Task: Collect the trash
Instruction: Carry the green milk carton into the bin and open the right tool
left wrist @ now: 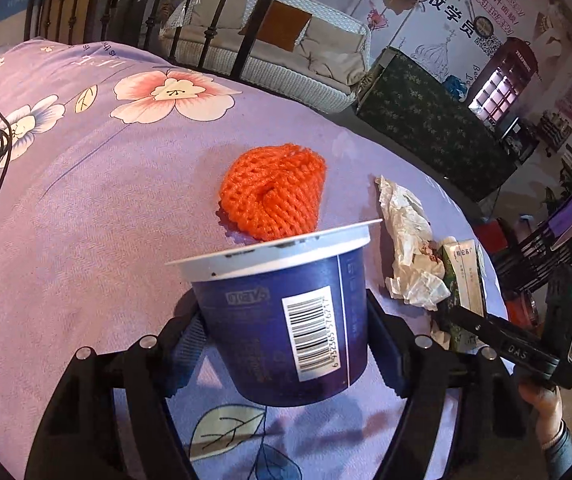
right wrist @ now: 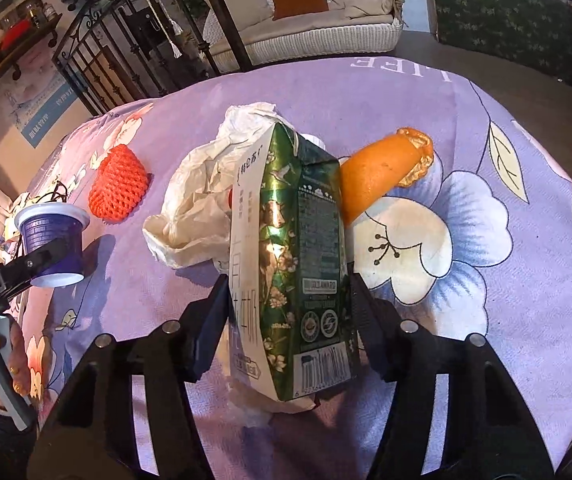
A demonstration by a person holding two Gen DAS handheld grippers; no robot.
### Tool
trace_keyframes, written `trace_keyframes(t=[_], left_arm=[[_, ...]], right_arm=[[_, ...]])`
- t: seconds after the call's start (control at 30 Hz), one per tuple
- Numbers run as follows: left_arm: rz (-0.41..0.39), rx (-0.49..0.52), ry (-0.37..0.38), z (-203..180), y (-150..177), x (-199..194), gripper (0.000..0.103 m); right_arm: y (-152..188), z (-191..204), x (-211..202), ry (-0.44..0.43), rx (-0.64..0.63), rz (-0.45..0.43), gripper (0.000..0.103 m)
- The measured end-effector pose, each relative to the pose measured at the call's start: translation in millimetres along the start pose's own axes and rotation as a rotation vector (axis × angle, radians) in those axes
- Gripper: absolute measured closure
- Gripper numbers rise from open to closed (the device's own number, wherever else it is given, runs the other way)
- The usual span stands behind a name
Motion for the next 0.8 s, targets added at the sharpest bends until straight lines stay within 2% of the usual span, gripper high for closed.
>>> trace_keyframes(t=[0.27,0.4,0.57,0.8], left_arm=[[-0.113,0.144,0.06,-40,27,-46,0.031],[-0.159,0.229,0.065,-61,47,-66,0.031],[-0.15,0.26,0.107,-79,67,-74,0.031],[-0.134,0.303,0.152,-108,94,-82,0.031]], right_arm=[[8,16,-44,0.057,-0.074,-0.123,0.044],[18,21,-74,0.074,-0.105,-0.186,0.045],[34,19,-106,0.081,-0.117,-0.231,0.045],[65,8,-148,0.085,-0.068,-0.29,0.045]])
Point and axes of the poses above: each gripper's, at about its wrist camera, not at the fingertips, and x roughly the way its jaws point, z to its left, y to its underside, the point moved 6 cm from there along x, roughly the way its jaws point, and after that the axes turned 4 degrees about -z, right-handed, at the moved point
